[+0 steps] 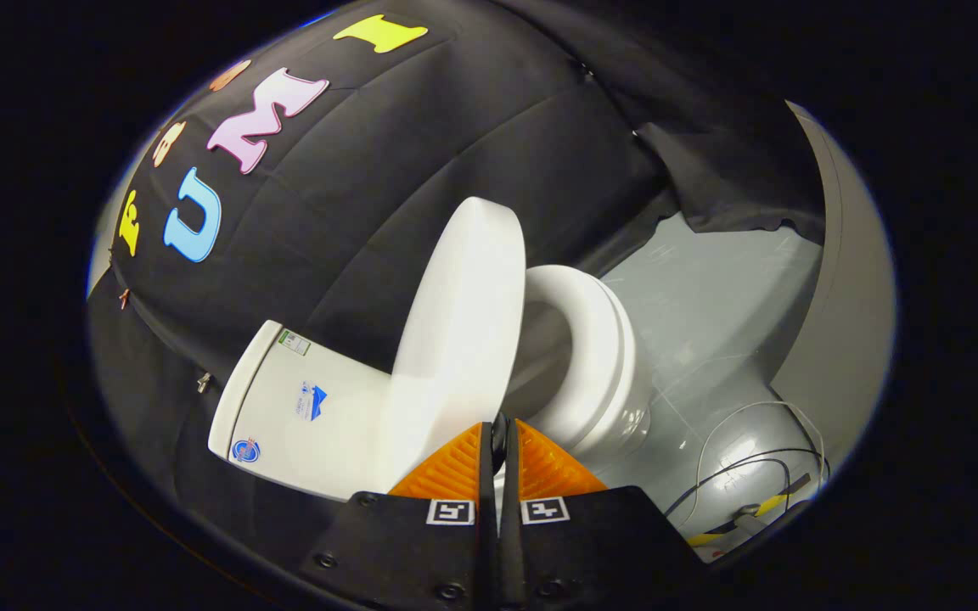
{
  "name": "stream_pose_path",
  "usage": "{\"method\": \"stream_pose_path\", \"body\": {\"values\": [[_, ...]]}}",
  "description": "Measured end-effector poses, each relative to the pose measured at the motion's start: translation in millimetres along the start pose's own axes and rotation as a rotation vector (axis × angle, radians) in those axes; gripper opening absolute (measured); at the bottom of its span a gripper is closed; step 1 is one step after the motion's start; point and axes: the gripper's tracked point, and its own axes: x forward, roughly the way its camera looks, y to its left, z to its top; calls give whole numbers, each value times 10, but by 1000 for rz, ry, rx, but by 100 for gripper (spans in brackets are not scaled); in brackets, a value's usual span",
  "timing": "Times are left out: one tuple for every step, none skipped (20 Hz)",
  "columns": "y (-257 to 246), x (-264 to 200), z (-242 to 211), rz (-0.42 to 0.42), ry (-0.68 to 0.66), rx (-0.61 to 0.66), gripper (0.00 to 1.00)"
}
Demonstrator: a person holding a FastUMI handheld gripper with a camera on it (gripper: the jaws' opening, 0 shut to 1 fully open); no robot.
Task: Open the toilet lid.
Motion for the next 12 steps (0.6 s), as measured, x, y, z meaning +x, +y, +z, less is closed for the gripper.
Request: {"method": "stream_pose_path", "body": {"values": [[50, -8, 7, -11, 8, -12, 6], [81, -39, -5, -23, 10, -35, 6], [138, -44, 15, -27, 10, -58, 6], [231, -77, 43, -24, -1, -79, 6], [313, -103, 60, -18, -5, -90, 6], [385, -145, 72, -15, -12, -96, 6], [459, -165, 78, -14, -15, -109, 6], [524, -180, 78, -17, -19, -122, 6], [584, -193, 85, -23, -23, -140, 6], [643, -213, 92, -27, -28, -158, 6], [704, -236, 94, -29, -33, -170, 6], [765, -251, 96, -26, -37, -181, 6]]}}
